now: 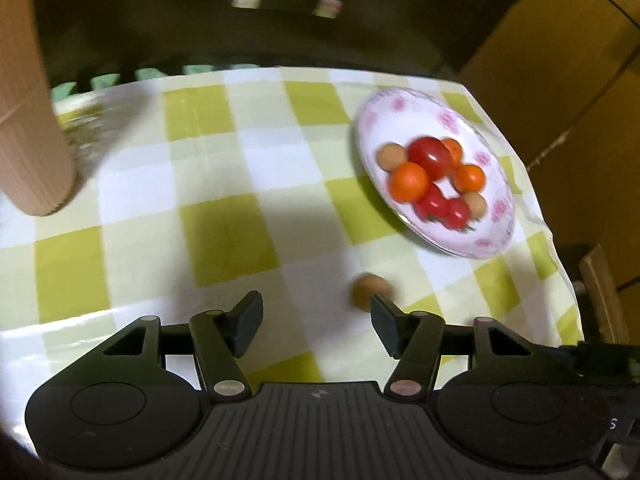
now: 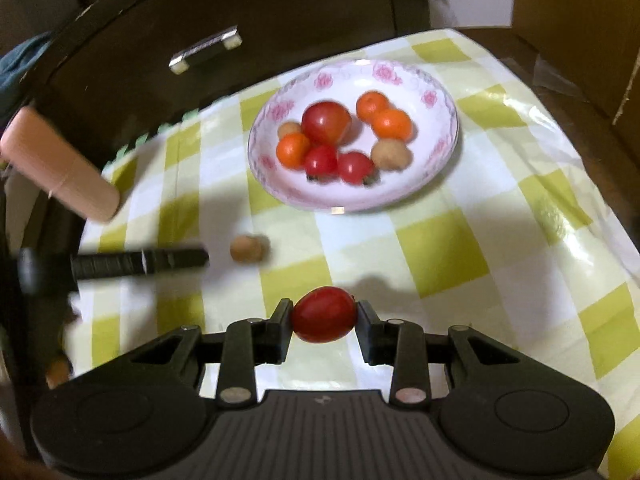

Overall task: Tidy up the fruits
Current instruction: 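Grasp a red cherry tomato with the right gripper while the left gripper grasps a brown fruit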

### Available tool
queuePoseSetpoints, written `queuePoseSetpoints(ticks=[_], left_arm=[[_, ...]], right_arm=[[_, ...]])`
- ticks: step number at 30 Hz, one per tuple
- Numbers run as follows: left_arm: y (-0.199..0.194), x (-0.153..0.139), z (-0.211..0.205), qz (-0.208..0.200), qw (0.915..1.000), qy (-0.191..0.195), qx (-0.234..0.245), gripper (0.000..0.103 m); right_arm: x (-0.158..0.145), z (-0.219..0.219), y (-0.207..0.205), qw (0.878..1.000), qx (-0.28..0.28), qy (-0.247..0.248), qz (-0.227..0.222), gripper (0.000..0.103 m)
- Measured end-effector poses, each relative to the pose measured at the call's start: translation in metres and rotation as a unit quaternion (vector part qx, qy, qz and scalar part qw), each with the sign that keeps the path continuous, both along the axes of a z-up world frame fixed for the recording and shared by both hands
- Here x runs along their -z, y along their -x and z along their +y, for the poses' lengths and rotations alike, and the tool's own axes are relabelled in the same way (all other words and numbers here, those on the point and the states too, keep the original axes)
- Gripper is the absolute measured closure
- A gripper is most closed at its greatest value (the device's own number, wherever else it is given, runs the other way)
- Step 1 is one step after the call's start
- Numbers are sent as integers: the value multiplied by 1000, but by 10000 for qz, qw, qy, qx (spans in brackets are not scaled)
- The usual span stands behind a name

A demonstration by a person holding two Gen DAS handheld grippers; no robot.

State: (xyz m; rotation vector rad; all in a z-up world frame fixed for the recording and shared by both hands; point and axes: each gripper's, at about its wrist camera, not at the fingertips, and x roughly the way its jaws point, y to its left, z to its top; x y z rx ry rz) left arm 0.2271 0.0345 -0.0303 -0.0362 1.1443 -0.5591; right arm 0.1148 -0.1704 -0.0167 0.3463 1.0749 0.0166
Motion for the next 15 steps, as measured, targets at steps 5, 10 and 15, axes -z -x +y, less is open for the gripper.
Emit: queuePoseSetpoints(ticks=[5, 10, 15], left_arm=[[11, 5, -31, -78, 9993, -351, -63, 35], [9, 7, -48, -251, 9966, -698, -357, 42], [10, 4, -69, -349, 9936, -1039, -286, 45]], right_arm=[[6, -12, -2, 9996, -267, 42, -41, 71], [11, -27, -6, 9981, -528, 323, -35, 71], [20, -35, -10, 9966, -724, 375, 127, 71]])
